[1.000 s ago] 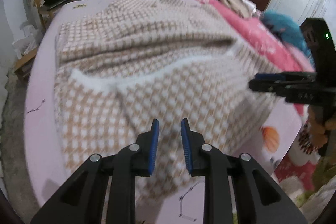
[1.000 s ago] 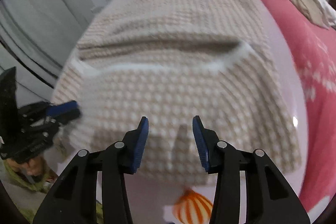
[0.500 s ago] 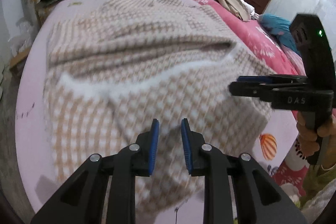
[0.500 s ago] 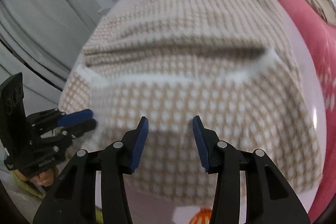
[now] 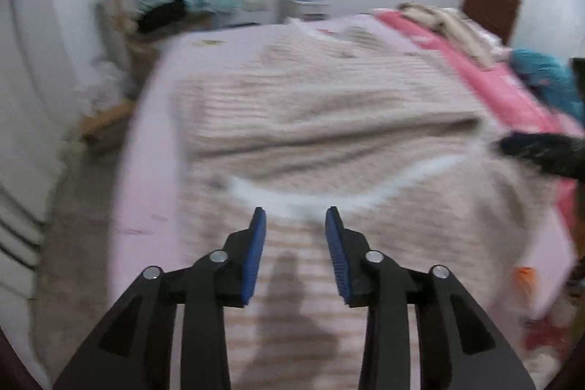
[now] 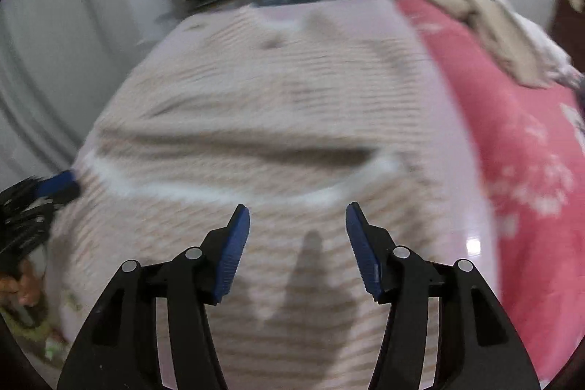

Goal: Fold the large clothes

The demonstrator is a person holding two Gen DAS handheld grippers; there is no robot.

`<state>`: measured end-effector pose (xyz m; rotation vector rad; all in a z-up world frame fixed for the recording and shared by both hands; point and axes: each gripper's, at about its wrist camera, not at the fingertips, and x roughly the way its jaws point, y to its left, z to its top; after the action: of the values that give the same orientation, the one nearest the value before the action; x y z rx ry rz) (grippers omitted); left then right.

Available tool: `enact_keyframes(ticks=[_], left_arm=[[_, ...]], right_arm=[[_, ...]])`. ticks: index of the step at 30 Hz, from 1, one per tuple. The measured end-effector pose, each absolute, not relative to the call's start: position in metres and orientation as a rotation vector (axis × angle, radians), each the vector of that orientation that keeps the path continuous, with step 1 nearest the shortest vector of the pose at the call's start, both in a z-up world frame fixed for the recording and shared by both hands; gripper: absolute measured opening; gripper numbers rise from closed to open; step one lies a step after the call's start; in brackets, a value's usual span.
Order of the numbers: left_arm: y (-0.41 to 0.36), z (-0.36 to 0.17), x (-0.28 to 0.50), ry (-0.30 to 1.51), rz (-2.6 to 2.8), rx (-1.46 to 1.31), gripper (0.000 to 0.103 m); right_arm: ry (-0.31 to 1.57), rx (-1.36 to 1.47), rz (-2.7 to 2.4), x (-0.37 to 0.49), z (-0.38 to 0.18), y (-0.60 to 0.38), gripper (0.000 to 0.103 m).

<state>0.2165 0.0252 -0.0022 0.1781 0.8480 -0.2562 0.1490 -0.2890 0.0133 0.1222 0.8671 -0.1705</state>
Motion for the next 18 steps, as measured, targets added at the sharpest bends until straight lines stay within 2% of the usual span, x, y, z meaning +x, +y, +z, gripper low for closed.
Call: enact_keyframes(ticks=[6,11,18], left_arm=[[0.047,-0.019,0.245,0.914,-0.166,0.158,0.034],[0.047,-0.026,0.252,0.951,-0.168,0.138,0.034],[0.039,-0.018,0.253,0.938,-0.227,0.126,0.034]], right_arm=[[0.871,0.129,-0.309,0.16,0.002,-0.338,0.05],[0.905,0.151,-0.29,0.168,-0.011,-0.342,0.028],[0.908,0.126,-0.29,0.166,-0.013,-0.336,0.024]])
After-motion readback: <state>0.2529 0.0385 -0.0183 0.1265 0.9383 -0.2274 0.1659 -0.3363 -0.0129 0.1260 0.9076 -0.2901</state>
